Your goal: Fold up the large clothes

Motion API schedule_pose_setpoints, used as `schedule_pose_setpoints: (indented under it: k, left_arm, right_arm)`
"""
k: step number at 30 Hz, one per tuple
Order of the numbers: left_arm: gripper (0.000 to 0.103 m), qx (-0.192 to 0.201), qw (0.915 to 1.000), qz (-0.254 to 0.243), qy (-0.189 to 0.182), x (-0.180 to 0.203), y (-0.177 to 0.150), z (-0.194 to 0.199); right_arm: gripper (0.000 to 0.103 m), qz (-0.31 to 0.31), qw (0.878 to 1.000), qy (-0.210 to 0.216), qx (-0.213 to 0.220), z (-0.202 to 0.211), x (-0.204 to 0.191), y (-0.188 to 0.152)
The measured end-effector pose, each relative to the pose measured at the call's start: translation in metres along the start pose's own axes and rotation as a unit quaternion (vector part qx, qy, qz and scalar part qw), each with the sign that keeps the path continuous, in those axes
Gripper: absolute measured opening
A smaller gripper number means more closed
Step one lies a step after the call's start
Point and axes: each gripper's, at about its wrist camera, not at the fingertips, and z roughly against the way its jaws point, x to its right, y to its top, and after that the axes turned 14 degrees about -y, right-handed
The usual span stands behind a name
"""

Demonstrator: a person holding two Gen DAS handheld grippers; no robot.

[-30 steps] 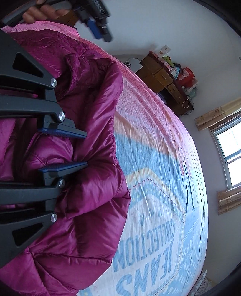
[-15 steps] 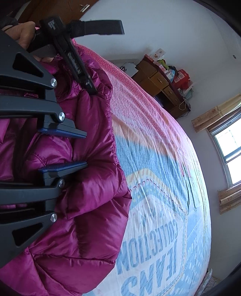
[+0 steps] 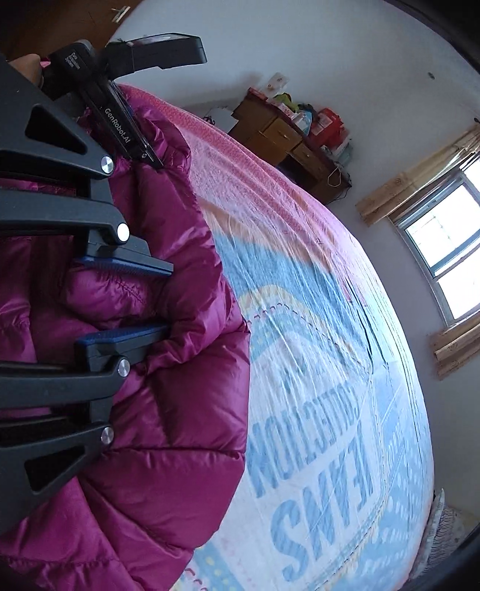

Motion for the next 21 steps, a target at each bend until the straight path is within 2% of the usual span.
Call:
schedule_pose_setpoints:
  k: [3, 5, 6, 8, 10, 13, 14, 16, 17, 19, 21]
  left_arm:
    - [0.092, -0.005, 0.9999, 0.003, -0.013, -0.002, 0.001, 0.001]
    - [0.092, -0.021, 0.999, 0.003, -0.039, -0.008, 0.002, 0.01]
    - [0.092, -0.028, 0.9983, 0.004, -0.052, -0.011, 0.001, 0.019]
    - [0.092, -0.008, 0.9957, 0.017, -0.09, -0.026, -0.007, 0.055]
    - [0.092, 0.025, 0.9932, 0.014, -0.113, -0.044, -0.023, 0.097]
    - [0.094, 0.056, 0.9914, -0.001, -0.118, -0.072, -0.059, 0.151]
    - [0.094, 0.061, 0.9905, -0.002, -0.123, -0.082, -0.07, 0.163]
    - [0.094, 0.066, 0.9882, -0.009, -0.138, -0.104, -0.099, 0.19]
    - [0.094, 0.068, 0.9878, -0.012, -0.139, -0.116, -0.117, 0.204]
    - [0.094, 0.071, 0.9882, -0.015, -0.135, -0.136, -0.147, 0.224]
    - [0.094, 0.07, 0.9889, -0.01, -0.131, -0.151, -0.175, 0.239]
  right_arm:
    - [0.028, -0.008, 1.0, 0.011, -0.002, 0.001, 0.004, 0.0]
    - [0.028, -0.022, 0.999, 0.031, -0.013, 0.003, 0.015, -0.001]
    - [0.028, -0.028, 0.999, 0.035, -0.025, 0.007, 0.022, -0.001]
    - [0.028, -0.048, 0.997, 0.033, -0.047, 0.031, 0.034, -0.008]
    - [0.028, -0.039, 0.997, 0.068, -0.015, 0.076, 0.047, -0.023]
    - [0.03, 0.0, 0.996, 0.081, 0.036, 0.148, 0.067, -0.051]
    - [0.034, 0.01, 0.996, 0.075, 0.056, 0.175, 0.078, -0.064]
    - [0.073, 0.012, 0.995, 0.053, 0.087, 0.222, 0.102, -0.091]
    - [0.08, 0.006, 0.994, 0.041, 0.1, 0.243, 0.112, -0.105]
    - [0.082, -0.001, 0.993, 0.033, 0.115, 0.277, 0.132, -0.132]
    - [0.082, 0.001, 0.994, 0.037, 0.106, 0.304, 0.147, -0.16]
